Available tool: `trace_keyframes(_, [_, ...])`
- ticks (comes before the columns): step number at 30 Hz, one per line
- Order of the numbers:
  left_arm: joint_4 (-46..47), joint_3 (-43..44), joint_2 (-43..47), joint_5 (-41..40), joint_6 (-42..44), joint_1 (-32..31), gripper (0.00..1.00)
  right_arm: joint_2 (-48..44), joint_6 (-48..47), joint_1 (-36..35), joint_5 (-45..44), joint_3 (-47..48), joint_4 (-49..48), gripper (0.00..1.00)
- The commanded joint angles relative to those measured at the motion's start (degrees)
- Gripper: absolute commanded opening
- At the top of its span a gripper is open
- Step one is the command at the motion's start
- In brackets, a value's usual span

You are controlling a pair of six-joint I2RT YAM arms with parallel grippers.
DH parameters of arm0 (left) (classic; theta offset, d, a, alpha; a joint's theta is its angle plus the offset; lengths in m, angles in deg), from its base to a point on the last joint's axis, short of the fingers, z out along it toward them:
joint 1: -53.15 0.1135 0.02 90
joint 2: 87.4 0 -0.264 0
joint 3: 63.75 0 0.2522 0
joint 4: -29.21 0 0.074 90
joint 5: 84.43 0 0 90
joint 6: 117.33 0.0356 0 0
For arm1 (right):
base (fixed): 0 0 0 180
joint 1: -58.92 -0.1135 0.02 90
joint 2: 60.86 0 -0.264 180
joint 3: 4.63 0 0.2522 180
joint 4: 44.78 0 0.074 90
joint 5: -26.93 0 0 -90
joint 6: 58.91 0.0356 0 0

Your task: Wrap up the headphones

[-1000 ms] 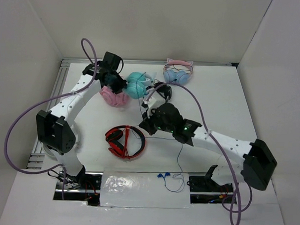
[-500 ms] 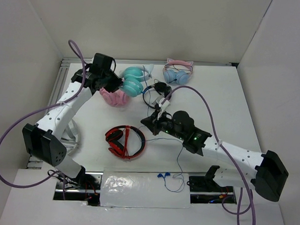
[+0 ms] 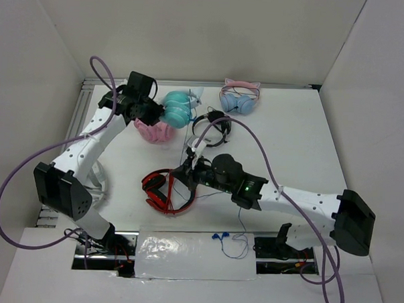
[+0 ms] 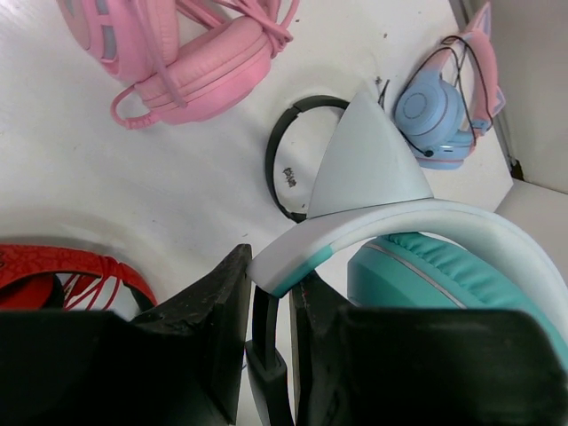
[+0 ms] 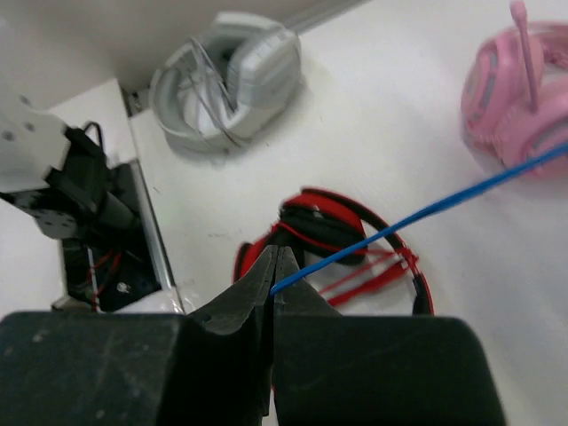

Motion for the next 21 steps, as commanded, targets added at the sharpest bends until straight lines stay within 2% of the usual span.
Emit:
trace_keyframes(1, [8.4,1.2,3.3,4.7,-0.4,1.2,0.0,1.5,4.5,1.1,-0.8,-3.7,-4.7,0.0])
trace_keyframes(3, [11.1,-0.1,5.4,7.8,3.3,2.2,0.0,2.4,7.5,4.2,-0.7,-6.9,-7.7,0.0])
trace_keyframes(6, [24.2,-6.4,10.4,18.8,11.7,3.9,0.0,3.2,12.1,10.1,3.4,-11.2,-13.3,0.0])
trace_keyframes(7, [29.6,-9.3,11.4,25.7,14.3,4.4,0.0,3.4,12.7,11.3,4.9,-12.5,-16.7,0.0])
trace_keyframes(9, [32.3,-9.7,13.0,30.9,18.2,5.5,0.0,3.3,13.9,14.6,4.7,-15.6,-21.6,0.0])
trace_keyframes(12, [31.1,-9.3,13.4,36.3,20.5,5.7,0.0,3.0,14.8,18.7,7.2,-18.8,-28.1,0.0])
trace_keyframes(14, [34.4,-10.9,14.7,42.4,23.9,5.8,0.0,3.0,14.4,20.6,9.5,-18.2,-28.3,0.0])
trace_keyframes(16, [37.0,-12.8,15.8,47.8,30.7,5.8,0.0,3.2,12.9,24.3,9.0,-14.3,-21.9,0.0])
trace_keyframes(17, [36.7,-12.8,15.8,49.1,30.7,5.8,0.0,3.2,12.9,24.3,8.3,-14.2,-21.9,0.0])
trace_keyframes(21, [35.5,-15.0,16.5,53.8,39.5,5.6,0.0,1.3,13.0,31.5,7.2,-11.6,-16.2,0.0])
